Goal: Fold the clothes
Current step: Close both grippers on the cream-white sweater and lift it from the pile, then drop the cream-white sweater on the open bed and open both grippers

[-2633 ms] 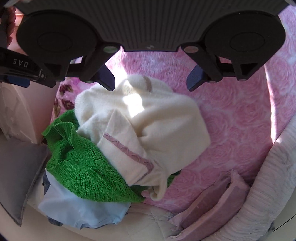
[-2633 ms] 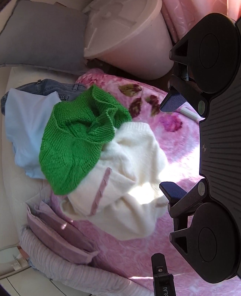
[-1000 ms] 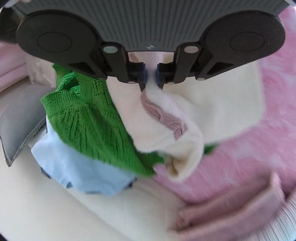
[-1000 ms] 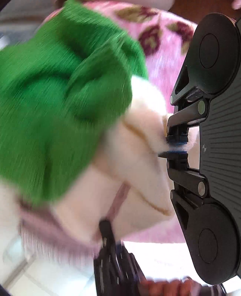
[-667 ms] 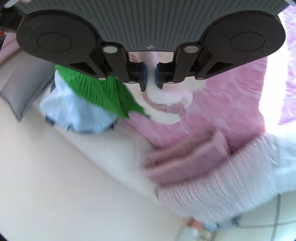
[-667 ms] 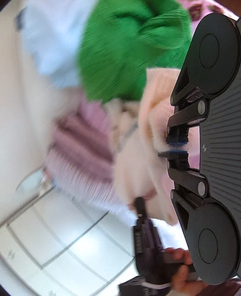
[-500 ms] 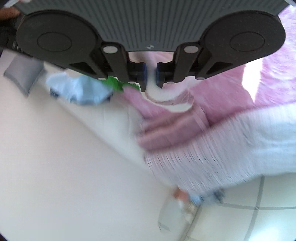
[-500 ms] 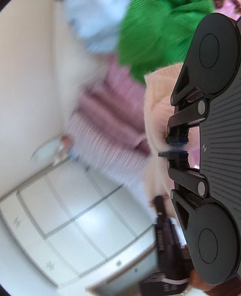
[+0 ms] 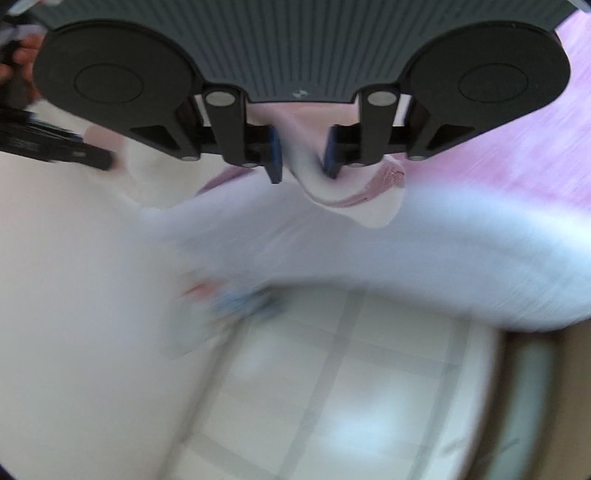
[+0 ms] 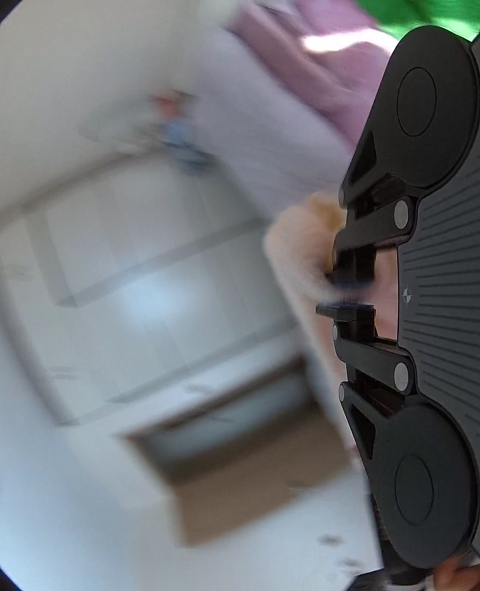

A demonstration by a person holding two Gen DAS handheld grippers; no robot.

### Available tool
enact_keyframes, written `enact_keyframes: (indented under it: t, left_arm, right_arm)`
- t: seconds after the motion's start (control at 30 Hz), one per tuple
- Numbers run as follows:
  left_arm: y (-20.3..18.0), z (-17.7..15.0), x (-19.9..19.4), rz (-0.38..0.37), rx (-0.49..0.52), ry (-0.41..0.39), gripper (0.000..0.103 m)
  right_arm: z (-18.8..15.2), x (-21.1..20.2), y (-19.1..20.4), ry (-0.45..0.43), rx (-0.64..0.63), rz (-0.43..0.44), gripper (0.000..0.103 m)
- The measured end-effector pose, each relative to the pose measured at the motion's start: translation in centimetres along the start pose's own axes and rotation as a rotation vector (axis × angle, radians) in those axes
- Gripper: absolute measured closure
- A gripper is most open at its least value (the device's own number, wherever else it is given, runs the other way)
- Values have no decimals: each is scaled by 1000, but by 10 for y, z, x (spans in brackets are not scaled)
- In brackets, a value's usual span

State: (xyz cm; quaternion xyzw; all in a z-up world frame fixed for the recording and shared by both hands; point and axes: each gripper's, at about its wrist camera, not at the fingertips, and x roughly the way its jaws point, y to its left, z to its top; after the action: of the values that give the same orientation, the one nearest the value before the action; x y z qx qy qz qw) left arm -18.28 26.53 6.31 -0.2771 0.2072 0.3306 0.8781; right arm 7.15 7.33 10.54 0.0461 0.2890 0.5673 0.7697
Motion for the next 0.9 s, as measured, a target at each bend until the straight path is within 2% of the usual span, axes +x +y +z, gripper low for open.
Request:
enact_keyframes:
  t: [0.03,0.1,0.2,0.3,0.37,0.53,0.67,0.9]
  left_arm:
    - [15,-12,-4,49,-10,32,82]
    - [41,-42,-15,136,-31,93,82]
    - [72,-81,-32,230,-74,197,82]
    - [95,-116,-56,294,-108,270,82]
    - [97,-143,-67,325,-125,287,80]
    - [80,-181,-79,357,-153,285,77]
    - [46,-200,-78,366,-125,294,73]
    - [-16,-235,-86,348,-157,313,72]
  right_arm:
    - [-11,9,13,52,-22,-3,40]
    - [-35,24,37,143,-76,-10,38]
    - [-87,31,50,298,-143,-32,38]
    - [-141,36,44,450,-171,-66,38]
    - [-168,35,34,512,-185,-79,38]
    - [-202,19,23,580,-230,-73,38]
    - [-217,1,15,597,-278,-62,38]
    - [-221,-28,-15,664,-275,-33,38]
